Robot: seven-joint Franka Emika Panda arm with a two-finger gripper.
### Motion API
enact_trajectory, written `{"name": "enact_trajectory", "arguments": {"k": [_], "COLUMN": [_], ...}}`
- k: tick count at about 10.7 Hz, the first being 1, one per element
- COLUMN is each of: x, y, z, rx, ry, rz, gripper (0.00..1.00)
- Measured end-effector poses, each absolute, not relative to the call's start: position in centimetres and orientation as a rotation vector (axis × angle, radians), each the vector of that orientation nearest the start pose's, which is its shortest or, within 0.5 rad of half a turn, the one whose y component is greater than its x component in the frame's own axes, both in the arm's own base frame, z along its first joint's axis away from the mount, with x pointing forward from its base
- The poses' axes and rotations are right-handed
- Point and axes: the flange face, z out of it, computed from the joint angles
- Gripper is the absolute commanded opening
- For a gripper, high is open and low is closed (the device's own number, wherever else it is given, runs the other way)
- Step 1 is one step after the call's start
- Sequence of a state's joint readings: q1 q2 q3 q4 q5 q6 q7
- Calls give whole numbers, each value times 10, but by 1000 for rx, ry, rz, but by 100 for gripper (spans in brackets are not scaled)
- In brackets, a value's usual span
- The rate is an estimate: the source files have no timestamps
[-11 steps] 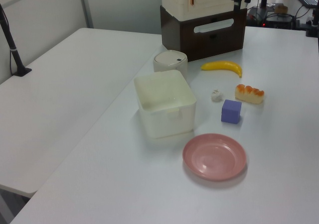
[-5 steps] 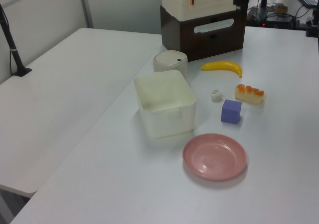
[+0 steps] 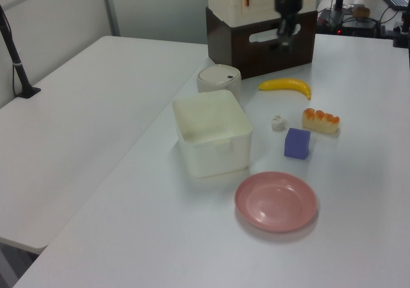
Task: Open the trash can
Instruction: 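Move the gripper over the small white trash can lid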
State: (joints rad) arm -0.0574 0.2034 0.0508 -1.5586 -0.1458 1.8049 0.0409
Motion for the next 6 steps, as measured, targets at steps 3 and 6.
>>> {"name": "enact_trajectory", "arguments": {"k": [3,6], "x": [660,685], "y": [-12,-10], "z": [517,494], "rx": [-3264,-3233], "ry": [148,218], "rz": [-332,-522], "gripper": [0,0]}}
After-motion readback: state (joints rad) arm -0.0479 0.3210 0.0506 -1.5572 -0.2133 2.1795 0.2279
